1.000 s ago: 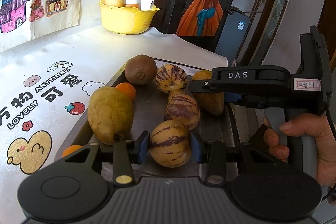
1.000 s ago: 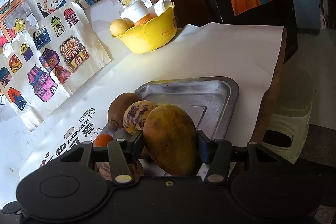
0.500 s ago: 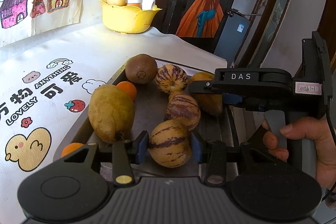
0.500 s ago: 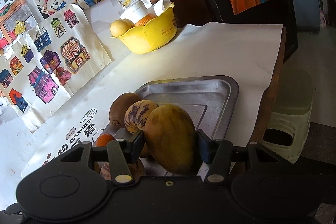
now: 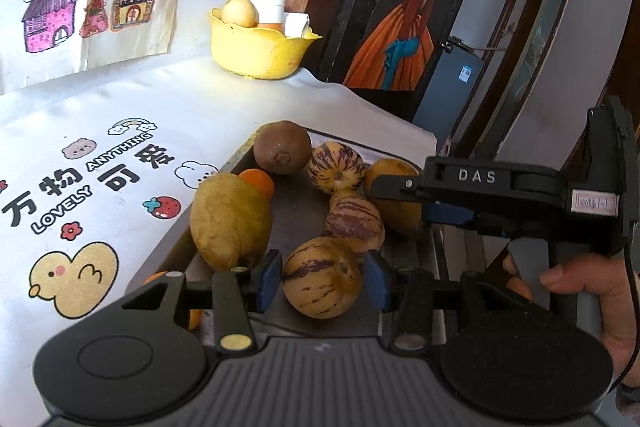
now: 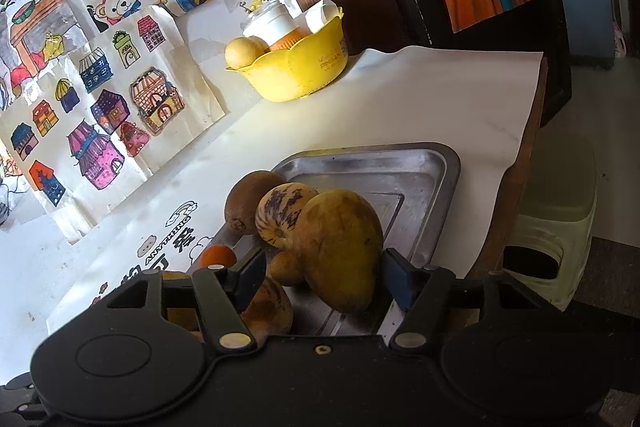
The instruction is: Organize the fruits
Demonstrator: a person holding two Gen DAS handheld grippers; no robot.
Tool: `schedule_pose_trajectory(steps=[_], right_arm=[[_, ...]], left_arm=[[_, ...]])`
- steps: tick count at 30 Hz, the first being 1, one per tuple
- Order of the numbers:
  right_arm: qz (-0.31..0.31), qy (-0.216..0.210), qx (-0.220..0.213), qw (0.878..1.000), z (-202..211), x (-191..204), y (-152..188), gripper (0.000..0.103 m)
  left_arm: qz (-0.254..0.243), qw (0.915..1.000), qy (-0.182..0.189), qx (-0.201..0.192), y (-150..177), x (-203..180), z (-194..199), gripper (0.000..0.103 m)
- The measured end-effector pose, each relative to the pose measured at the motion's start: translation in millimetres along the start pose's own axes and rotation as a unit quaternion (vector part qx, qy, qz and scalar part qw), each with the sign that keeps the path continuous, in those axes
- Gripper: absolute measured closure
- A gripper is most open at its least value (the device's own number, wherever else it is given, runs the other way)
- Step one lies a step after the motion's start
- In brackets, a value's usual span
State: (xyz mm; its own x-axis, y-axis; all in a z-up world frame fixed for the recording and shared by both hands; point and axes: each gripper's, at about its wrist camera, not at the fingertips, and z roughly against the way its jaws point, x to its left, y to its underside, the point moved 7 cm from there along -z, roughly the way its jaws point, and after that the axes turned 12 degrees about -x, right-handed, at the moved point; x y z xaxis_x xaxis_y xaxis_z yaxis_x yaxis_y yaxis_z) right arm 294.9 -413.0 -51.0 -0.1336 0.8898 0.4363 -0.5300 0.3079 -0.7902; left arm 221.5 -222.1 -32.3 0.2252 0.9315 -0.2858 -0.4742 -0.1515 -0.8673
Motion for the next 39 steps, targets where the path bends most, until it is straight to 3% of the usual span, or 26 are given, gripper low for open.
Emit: schedule_pose_trajectory(steps=[12,15,17,26,31,39], right_arm=[[0.013,0.0,-0.017,1.0,18,9,2,0.024],[0.022,0.001,-0.023,0.999,23,13,2,0.02],[0.025,0.001,-0.027,0.999,27,15,3,0.018],[0.055,0.005,-0.052,0.997,46,29,6,0.009],[0.075,0.007,-0.071,0.995,60,41,6,0.001],[0.117,0.04,-0.106,0.987,84,53,18,0.001]], left_arm=[[0.032,0.9985,-0.021,-0.04,-14,16,30,0.042],[0.037,0.9973,-0.033,-0.054,-20,23,37,0.033],[0.04,0.9964,-0.042,-0.062,-23,27,42,0.021],[0.046,0.9924,-0.07,-0.09,-34,42,58,0.001],[0.034,0.9906,-0.084,-0.102,-36,46,65,0.0],[0.009,0.9887,-0.103,-0.109,-35,54,73,0.0]])
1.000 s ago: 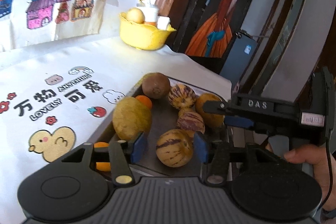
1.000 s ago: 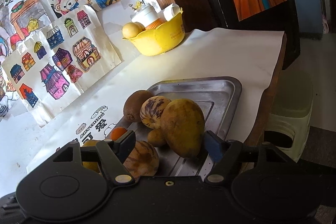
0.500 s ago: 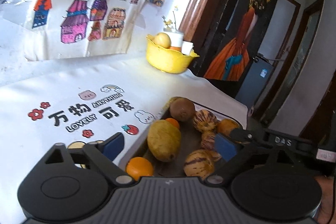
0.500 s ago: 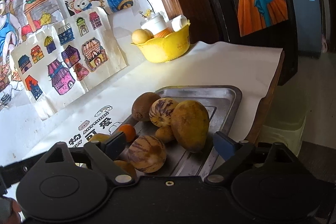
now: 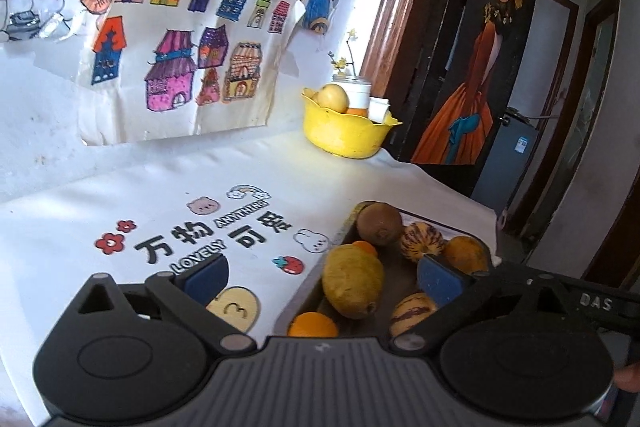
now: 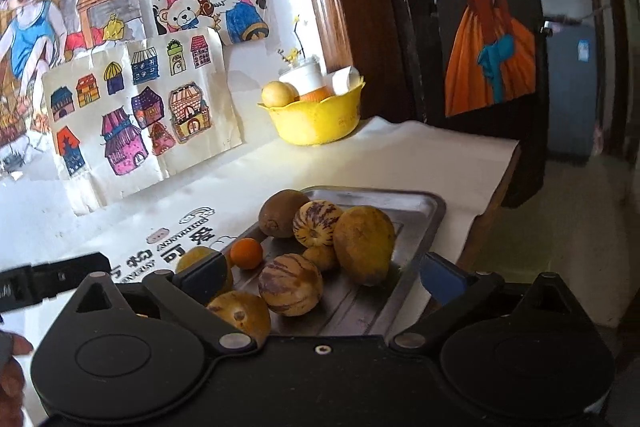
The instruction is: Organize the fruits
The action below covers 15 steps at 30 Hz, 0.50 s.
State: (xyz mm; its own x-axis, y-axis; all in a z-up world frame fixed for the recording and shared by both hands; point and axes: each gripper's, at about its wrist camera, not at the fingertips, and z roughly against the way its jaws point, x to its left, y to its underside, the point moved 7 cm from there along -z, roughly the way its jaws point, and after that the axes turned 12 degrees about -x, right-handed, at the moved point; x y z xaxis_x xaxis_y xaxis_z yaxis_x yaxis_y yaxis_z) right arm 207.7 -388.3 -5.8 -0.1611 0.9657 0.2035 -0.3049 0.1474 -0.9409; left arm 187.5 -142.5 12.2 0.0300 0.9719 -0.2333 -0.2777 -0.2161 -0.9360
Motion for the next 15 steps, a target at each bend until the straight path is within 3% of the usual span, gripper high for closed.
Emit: schedule_pose_trajectory(steps=[15], right_arm=[[0.078,0.055,-0.07,0.993,49,36,7,0.001]], left_arm=[[-0.041,0.9989,-0.019,-0.012,4,36,18,0.0]])
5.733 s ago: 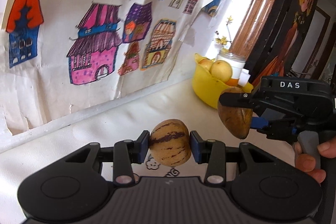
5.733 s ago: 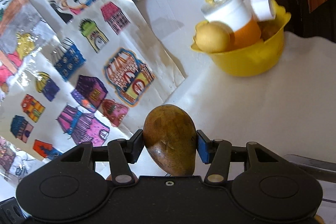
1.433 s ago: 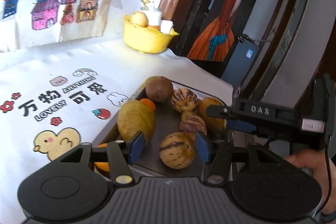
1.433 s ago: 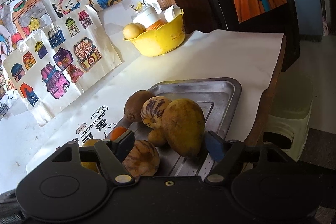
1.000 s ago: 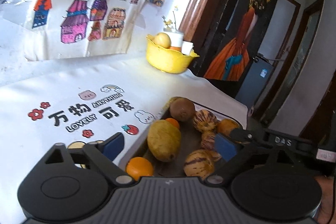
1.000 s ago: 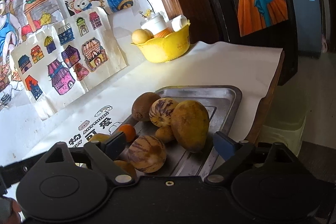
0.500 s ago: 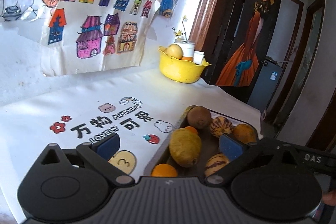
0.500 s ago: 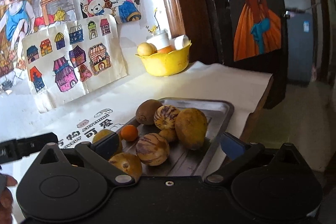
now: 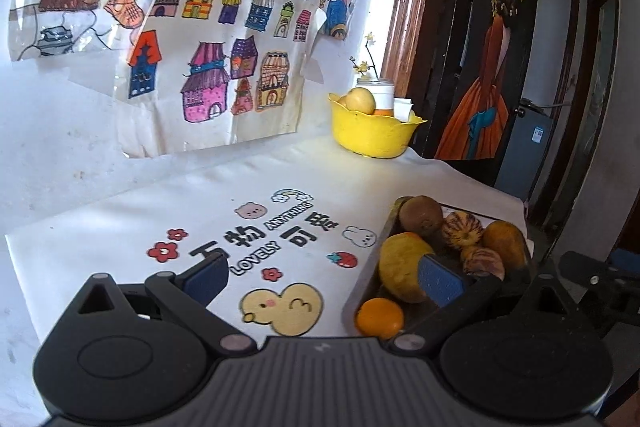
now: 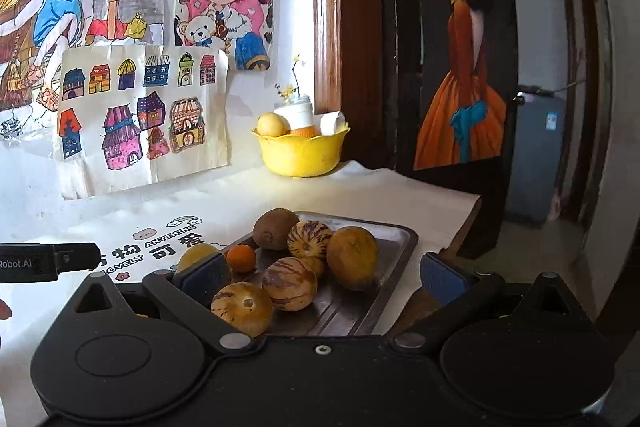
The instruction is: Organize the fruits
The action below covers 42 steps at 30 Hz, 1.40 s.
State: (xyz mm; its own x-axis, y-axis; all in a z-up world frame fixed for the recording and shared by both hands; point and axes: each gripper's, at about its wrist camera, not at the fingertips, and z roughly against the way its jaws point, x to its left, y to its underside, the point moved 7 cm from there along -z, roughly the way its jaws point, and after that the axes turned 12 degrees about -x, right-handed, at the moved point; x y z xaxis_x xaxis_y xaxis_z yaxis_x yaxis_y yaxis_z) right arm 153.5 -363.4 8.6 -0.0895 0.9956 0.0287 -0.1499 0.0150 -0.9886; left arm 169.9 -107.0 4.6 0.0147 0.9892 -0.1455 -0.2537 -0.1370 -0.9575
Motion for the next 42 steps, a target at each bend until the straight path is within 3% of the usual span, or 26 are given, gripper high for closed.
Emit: schedule_pose_trajectory(steps=[17,42], right_arm=[[0.03,-0.011,-0.035,0.999,50,52,-2,0.001],[0.009,0.014,-0.074,0.997,84,67,18,0.001]], left_arm=[[-0.018,0.9997,-0.004,-0.015,2,28,36,0.0],[-0.018,0.9995,-0.006,-0.023,11,43,57,0.0]])
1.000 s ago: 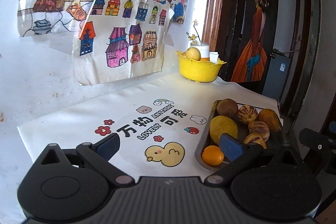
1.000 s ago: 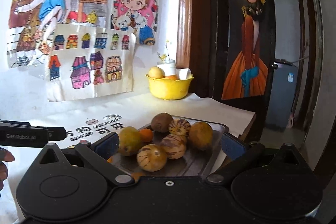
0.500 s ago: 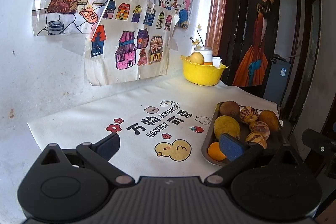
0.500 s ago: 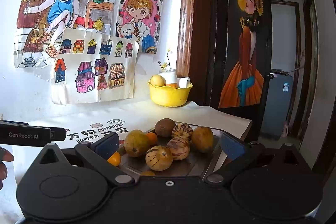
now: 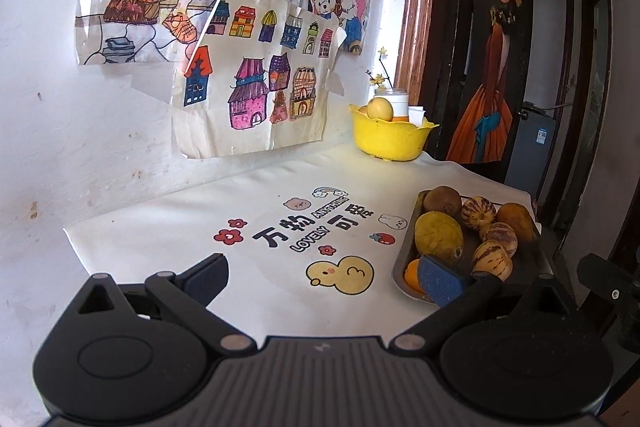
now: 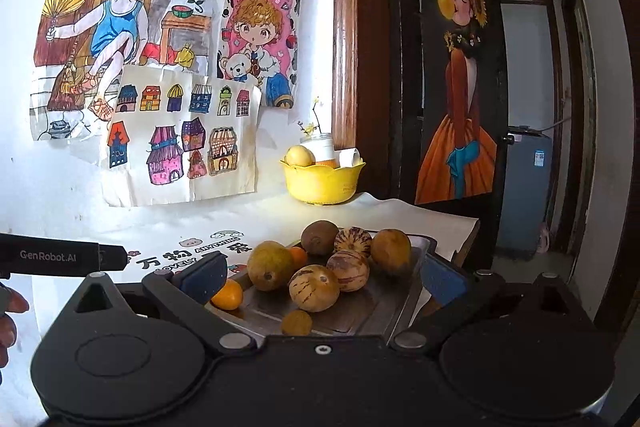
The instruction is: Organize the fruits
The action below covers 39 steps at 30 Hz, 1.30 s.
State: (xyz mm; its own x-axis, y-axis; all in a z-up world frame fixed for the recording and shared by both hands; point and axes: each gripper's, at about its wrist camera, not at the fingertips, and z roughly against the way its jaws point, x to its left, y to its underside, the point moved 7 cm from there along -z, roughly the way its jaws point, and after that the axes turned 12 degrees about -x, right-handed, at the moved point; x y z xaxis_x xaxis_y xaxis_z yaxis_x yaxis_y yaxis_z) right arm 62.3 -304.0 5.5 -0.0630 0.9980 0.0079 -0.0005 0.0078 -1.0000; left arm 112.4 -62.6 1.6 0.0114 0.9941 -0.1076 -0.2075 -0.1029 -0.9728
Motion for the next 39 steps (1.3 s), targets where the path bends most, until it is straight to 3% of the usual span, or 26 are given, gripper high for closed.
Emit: schedule_pose_trajectory(steps=[18,39], right_arm=[[-0.027,0.002,-0.006,1.0,13,3,19,0.0],[-0.012,-0.003,-0.017,1.0,16,14,34,0.0]], left_arm=[[-0.006,0.9999,0.005,0.01,21,1,9,0.0],[-0.015,0.9994,0.012,-0.028,30,17,31,0.0]])
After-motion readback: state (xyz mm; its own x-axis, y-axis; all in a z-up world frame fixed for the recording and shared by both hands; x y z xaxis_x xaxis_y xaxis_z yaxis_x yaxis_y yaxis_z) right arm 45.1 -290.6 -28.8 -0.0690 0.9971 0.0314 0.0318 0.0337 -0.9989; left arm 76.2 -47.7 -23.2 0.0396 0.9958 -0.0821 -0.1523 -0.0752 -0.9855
